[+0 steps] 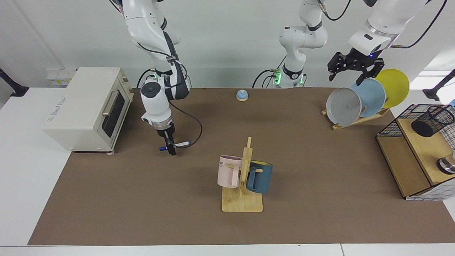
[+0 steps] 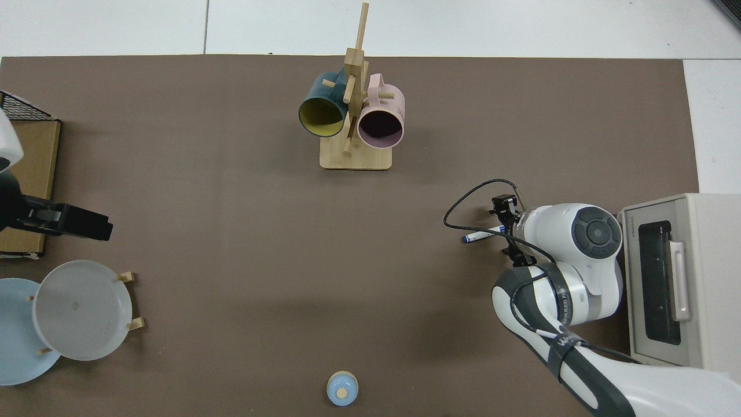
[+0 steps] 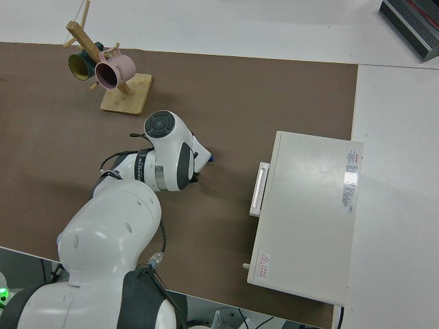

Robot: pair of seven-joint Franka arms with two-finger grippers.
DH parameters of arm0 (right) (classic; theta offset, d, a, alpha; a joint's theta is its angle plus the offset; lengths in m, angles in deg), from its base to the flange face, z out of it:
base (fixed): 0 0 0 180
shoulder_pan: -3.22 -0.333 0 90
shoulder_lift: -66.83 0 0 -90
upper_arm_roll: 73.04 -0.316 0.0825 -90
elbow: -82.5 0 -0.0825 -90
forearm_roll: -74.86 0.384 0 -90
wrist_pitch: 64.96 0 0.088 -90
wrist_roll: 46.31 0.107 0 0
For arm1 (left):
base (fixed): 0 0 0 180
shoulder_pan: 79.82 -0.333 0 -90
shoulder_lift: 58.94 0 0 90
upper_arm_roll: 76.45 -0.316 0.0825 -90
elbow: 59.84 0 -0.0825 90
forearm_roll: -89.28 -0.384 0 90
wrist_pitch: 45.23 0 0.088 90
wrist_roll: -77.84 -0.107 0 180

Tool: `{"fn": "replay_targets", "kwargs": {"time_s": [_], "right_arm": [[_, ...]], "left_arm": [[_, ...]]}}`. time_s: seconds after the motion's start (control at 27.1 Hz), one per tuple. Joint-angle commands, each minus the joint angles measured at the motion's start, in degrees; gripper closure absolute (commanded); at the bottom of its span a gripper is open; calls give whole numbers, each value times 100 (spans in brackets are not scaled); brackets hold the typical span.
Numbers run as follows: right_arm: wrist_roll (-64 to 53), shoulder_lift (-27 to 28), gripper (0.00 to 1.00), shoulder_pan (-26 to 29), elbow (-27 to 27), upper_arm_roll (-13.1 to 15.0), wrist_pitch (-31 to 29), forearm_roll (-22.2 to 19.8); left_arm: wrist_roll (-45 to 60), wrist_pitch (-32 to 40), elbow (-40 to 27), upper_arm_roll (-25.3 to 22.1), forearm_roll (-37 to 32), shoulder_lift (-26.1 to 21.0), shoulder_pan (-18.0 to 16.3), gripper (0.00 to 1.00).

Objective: Put markers into pen holder
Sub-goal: 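Lower the right gripper onto the white marker and close it, then lift the marker with the right gripper toward the table middle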

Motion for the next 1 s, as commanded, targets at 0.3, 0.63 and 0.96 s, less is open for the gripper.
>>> {"fn": "replay_targets", "kwargs": {"time_s": [0.3, 0.63, 0.96], "right_arm": [[-169, -123, 11, 91, -144, -36, -105, -39], [-160, -185, 54, 100, -144, -28, -43, -39], [-63, -220, 100, 100, -144, -28, -25, -39]], "left_arm": [[57, 31, -256, -16, 98, 217, 46, 0], [66, 75, -256, 28, 98, 226, 46, 0], [75, 58, -247, 89, 107, 226, 55, 0]]}}
